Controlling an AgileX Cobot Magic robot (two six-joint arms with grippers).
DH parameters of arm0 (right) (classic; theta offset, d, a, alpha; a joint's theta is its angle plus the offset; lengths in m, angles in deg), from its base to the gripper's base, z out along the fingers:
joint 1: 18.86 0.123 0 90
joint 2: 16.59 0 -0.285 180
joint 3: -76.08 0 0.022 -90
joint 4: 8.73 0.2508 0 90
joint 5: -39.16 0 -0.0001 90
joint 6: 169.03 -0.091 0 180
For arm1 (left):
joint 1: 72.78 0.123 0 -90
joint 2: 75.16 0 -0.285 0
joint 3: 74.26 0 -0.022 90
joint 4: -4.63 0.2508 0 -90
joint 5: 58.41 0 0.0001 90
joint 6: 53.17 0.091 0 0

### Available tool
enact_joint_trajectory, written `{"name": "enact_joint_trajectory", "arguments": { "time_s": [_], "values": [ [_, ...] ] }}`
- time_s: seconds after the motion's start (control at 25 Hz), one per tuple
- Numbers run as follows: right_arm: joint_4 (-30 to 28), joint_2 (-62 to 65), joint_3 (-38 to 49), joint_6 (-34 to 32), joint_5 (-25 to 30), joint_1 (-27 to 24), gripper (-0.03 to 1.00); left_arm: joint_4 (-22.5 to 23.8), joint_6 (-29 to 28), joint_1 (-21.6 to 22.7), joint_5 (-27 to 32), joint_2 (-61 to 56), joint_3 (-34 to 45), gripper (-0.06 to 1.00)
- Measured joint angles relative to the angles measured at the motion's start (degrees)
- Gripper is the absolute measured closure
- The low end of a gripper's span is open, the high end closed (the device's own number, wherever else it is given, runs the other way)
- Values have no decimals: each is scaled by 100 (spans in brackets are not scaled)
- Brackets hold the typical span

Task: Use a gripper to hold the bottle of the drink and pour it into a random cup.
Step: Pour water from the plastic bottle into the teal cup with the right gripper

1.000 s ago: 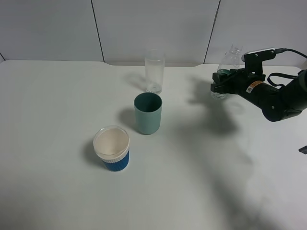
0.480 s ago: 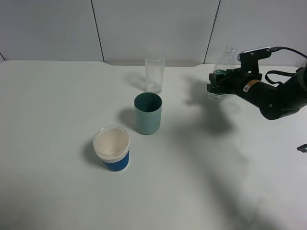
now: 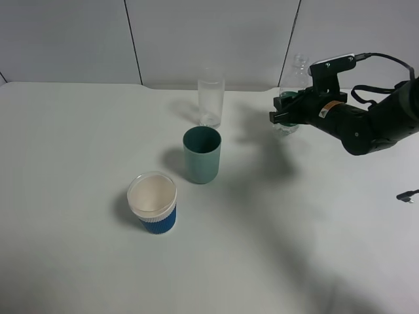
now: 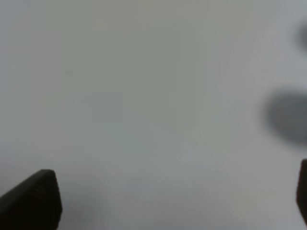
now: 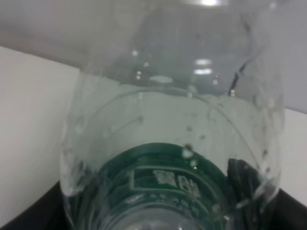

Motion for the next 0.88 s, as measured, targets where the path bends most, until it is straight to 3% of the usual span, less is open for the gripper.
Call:
{"name": "enact_joint_trajectory", "arguments": {
  "time_s": [0.24, 0.48, 0.88],
  "values": [
    [136, 329, -11, 26, 301, 210, 40, 0, 0, 0, 0, 0, 0, -5],
    [296, 579, -328, 67, 1220, 264, 40, 0, 0, 0, 0, 0, 0, -5],
    [196, 610, -888, 799, 2110, 783, 40, 0, 0, 0, 0, 0, 0, -5]
  ]
}}
